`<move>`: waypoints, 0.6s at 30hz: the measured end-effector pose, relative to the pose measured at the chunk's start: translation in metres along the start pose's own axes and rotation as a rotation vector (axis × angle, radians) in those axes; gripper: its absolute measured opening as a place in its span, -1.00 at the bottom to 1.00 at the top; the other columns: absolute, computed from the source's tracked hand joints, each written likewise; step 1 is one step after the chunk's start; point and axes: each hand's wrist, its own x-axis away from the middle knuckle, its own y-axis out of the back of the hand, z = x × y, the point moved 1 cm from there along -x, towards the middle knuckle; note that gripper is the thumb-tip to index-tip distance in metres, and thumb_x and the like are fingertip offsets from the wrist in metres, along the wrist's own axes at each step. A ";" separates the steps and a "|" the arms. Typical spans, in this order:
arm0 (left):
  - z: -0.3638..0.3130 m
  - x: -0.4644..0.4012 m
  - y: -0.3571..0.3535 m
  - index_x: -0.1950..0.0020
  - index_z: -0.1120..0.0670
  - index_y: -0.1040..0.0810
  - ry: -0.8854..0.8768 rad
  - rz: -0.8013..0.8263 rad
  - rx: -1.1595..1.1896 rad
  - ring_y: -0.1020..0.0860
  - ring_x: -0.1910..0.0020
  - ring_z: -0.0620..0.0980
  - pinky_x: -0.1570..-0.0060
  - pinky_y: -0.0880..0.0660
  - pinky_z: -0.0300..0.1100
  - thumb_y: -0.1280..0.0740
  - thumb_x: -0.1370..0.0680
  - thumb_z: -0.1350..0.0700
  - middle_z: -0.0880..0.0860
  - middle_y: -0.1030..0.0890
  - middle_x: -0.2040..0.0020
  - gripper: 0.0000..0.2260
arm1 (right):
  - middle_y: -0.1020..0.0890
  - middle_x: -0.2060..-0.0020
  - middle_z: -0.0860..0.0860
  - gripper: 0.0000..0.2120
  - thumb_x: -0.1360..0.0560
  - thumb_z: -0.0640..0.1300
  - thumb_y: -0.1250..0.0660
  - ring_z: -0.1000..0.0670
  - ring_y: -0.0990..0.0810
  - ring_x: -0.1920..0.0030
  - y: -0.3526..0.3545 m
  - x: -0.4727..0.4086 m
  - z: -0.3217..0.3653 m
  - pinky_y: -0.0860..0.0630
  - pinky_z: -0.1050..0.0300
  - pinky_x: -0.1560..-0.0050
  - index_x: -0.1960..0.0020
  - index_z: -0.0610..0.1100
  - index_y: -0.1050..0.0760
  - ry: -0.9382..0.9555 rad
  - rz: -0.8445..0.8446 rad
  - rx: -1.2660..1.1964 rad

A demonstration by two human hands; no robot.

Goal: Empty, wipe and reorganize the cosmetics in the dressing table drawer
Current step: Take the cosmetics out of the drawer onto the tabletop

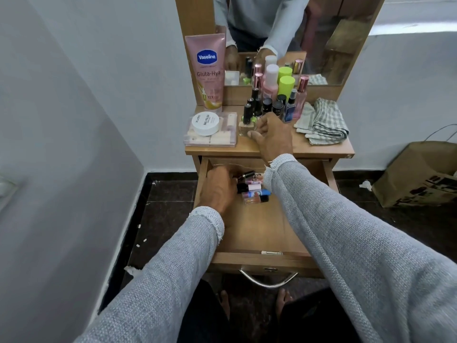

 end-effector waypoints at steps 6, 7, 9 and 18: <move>0.019 -0.006 -0.028 -0.22 0.06 -0.53 0.079 0.145 -0.126 -0.60 -0.10 0.15 -0.13 -0.55 0.08 -0.25 -0.60 0.15 0.13 -0.60 -0.16 -0.79 | -0.54 0.21 0.11 -0.86 -0.48 -0.27 -0.39 0.20 -0.52 0.22 0.014 0.023 -0.010 -0.54 0.37 0.12 0.06 -0.09 -0.46 0.121 -0.040 -0.064; 0.016 -0.007 -0.028 -0.23 0.09 -0.52 0.068 0.155 -0.140 -0.59 -0.12 0.17 -0.16 -0.53 0.09 -0.24 -0.61 0.16 0.15 -0.59 -0.18 -0.79 | -0.54 0.20 0.10 -0.85 -0.49 -0.27 -0.38 0.20 -0.53 0.21 0.018 0.032 -0.013 -0.52 0.41 0.13 0.06 -0.08 -0.46 0.151 -0.058 -0.082; 0.011 -0.010 -0.028 -0.25 0.09 -0.52 0.054 0.161 -0.162 -0.58 -0.13 0.18 -0.17 -0.52 0.08 -0.23 -0.62 0.15 0.15 -0.59 -0.18 -0.78 | -0.54 0.20 0.09 -0.88 -0.50 -0.27 -0.37 0.21 -0.54 0.20 0.026 0.054 -0.024 -0.49 0.44 0.12 0.05 -0.10 -0.47 0.179 -0.072 -0.118; 0.006 -0.010 -0.033 -0.20 0.06 -0.59 0.076 0.129 -0.123 -0.60 -0.11 0.15 -0.15 -0.52 0.02 -0.26 -0.62 0.14 0.12 -0.64 -0.13 -0.80 | -0.61 0.10 0.04 -0.90 -0.50 -0.16 -0.36 0.05 -0.57 0.12 0.016 0.087 -0.081 -0.59 0.06 0.04 -0.01 -0.08 -0.52 -0.037 0.258 0.224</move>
